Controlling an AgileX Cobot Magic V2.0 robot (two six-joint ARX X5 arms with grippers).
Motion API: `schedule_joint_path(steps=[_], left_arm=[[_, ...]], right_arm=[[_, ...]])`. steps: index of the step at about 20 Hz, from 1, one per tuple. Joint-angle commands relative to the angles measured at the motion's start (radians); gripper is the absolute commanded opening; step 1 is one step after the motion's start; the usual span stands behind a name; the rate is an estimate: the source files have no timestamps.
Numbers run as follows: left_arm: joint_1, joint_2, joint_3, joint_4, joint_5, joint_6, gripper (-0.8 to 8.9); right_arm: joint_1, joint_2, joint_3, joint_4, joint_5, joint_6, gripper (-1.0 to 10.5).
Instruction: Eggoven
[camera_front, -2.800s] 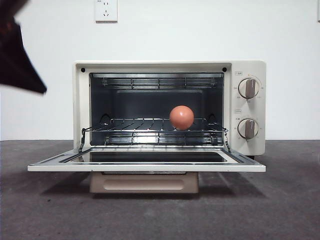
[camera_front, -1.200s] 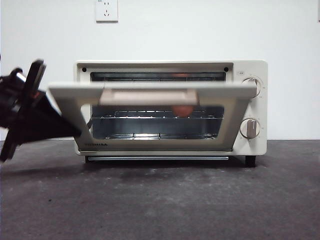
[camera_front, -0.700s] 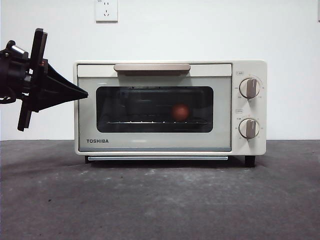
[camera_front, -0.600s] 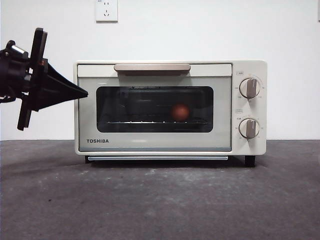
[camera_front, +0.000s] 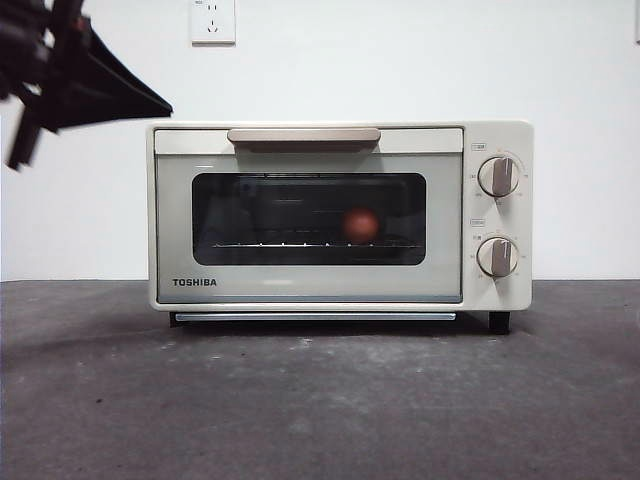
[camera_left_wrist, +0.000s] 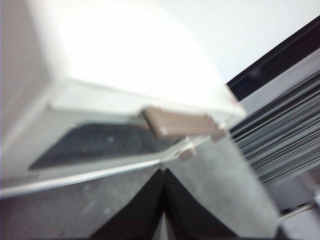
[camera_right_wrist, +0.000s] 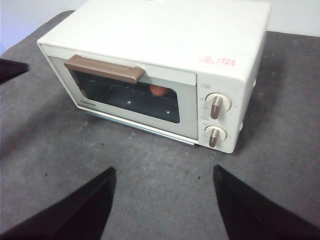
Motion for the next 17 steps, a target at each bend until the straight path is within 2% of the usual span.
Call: schedule_joint_path(steps=[1, 3, 6, 9, 15, 17], left_arm=[[-0.035, -0.109, 0.011, -0.171, -0.123, 0.183, 0.07], [-0.064, -0.196, 0.011, -0.276, -0.224, 0.243, 0.07], [-0.098, -0.306, 0.011, -0.385, -0.346, 0.283, 0.07], [-0.116, -0.396, 0.011, -0.448, -0.419, 0.316, 0.07], [-0.121, -0.523, 0.011, -0.505, -0.462, 0.327, 0.07], [-0.121, -0.545, 0.011, -0.524, -0.465, 0.328, 0.07]], right_arm=[[0.007, -0.019, -0.089, 0.117, -0.010, 0.008, 3.1], [0.007, -0.045, -0.184, 0.248, -0.035, -0.004, 2.8], [0.007, -0.074, -0.327, 0.447, -0.056, -0.025, 2.4], [0.007, -0.082, -0.453, 0.631, -0.083, -0.050, 1.9], [0.007, -0.080, -0.614, 0.872, -0.083, -0.055, 0.0], [0.007, -0.080, -0.643, 0.921, -0.082, -0.054, 0.0]])
